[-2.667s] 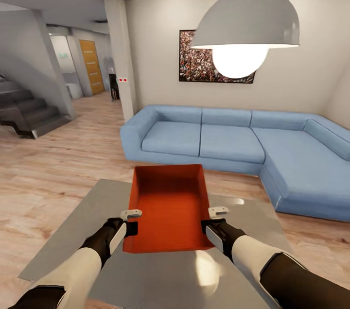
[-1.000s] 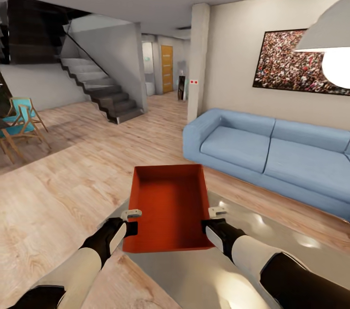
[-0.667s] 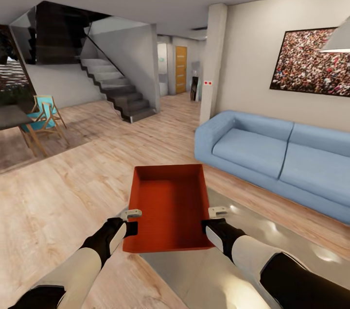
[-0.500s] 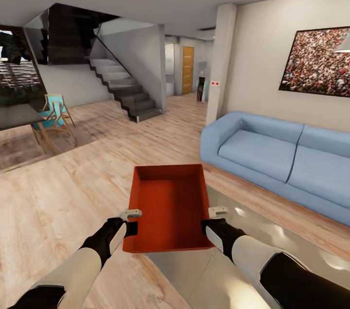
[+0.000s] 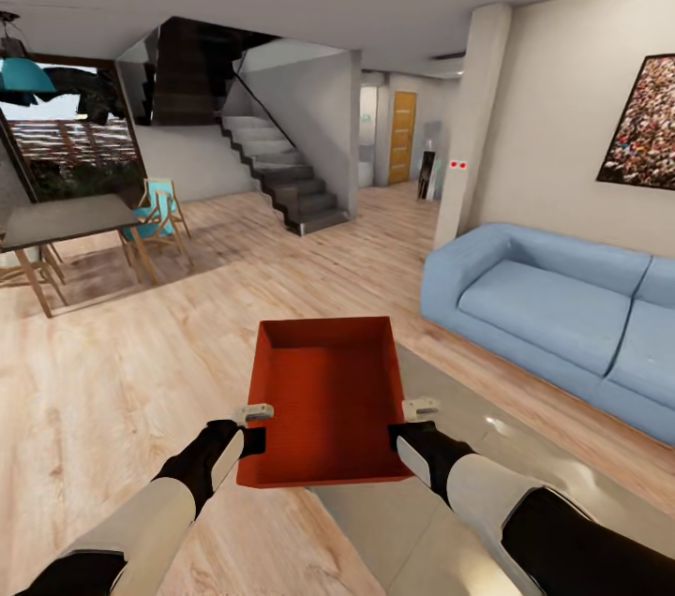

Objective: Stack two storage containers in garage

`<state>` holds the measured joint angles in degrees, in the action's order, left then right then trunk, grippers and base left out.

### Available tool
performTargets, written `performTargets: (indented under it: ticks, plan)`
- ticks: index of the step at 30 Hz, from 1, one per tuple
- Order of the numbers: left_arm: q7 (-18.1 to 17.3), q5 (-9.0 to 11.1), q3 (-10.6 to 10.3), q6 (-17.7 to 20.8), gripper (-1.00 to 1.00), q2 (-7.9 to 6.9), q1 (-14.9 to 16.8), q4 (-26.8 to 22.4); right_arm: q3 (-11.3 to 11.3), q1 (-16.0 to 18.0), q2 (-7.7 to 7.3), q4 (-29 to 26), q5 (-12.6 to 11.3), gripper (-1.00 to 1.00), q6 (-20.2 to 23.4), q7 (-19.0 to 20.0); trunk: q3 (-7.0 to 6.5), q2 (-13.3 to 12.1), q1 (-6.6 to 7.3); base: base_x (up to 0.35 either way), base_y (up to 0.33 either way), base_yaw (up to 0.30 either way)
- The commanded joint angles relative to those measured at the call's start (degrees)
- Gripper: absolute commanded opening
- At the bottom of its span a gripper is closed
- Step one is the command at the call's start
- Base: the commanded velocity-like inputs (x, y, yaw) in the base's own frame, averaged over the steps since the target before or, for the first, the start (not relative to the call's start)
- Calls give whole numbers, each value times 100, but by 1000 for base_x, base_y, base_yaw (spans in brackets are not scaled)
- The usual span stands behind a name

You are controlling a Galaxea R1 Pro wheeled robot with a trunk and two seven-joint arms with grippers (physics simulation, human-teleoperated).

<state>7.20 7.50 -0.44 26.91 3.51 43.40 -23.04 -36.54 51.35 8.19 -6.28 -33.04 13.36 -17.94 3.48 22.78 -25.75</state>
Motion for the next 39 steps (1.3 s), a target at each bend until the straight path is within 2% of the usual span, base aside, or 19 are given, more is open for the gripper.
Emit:
performTargets:
  ticks: [1,39]
  plan:
    - [71,-65,27,42,-100,7,2,1,-29,7,51,-16,131,-100,44,-34,11,14,-4,0,0,274]
    - [71,-65,27,42,-100,9,2,1,-33,7,51,-17,131,-100,44,-34,-66,14,-4,0,0,274]
